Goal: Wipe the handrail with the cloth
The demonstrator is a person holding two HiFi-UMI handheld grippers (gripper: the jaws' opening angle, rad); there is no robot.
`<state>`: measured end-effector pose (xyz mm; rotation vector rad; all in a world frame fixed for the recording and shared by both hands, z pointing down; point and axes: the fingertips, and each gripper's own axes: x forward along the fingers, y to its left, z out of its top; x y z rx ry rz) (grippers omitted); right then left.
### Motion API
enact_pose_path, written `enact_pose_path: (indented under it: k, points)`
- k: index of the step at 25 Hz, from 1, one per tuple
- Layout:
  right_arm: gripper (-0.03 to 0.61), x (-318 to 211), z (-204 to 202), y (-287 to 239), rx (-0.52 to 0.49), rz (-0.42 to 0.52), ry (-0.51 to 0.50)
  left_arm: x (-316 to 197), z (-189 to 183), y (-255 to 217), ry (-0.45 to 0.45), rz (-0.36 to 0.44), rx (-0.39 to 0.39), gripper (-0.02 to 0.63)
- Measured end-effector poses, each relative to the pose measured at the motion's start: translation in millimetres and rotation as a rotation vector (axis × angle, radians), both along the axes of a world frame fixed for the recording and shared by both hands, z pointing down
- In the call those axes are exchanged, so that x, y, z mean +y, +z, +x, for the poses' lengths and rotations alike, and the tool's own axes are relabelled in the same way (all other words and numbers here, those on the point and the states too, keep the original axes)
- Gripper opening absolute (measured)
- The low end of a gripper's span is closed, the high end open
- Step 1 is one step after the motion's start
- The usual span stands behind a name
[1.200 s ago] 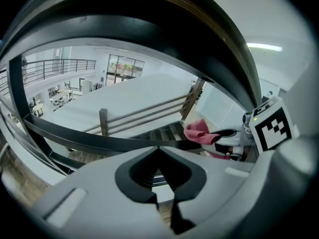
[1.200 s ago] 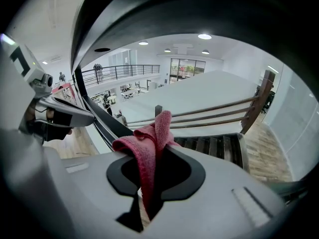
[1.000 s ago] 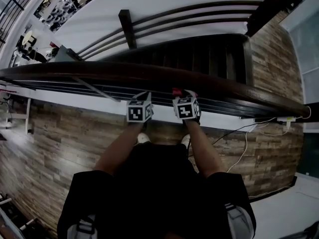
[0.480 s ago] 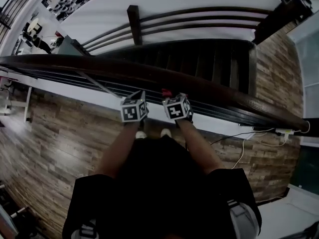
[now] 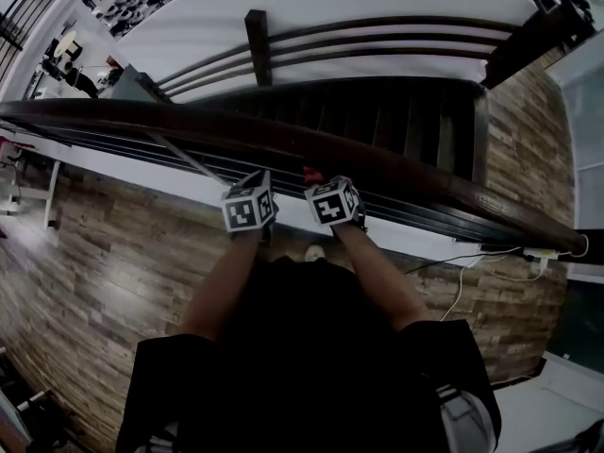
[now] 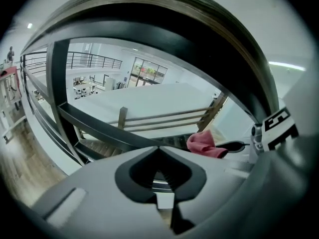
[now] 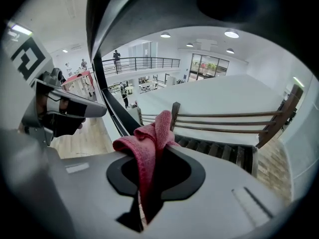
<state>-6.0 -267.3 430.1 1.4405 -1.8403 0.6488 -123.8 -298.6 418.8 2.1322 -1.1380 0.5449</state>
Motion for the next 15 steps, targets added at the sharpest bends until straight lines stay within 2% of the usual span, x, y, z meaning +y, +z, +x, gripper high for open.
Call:
enact_pose_path:
  k: [5, 15]
  points:
    - [0.052, -4.9, -7.8, 6.8, -0.034, -0.048, 0.089, -4.7, -0.6, -6.3, 0.109, 0.013, -0.027, 0.0]
    - [0.052, -10.6, -20.4, 8.8, -0.02, -0.075, 0.182, -23.5, -24.8, -0.4, 0.141, -0.013, 0.011, 0.0]
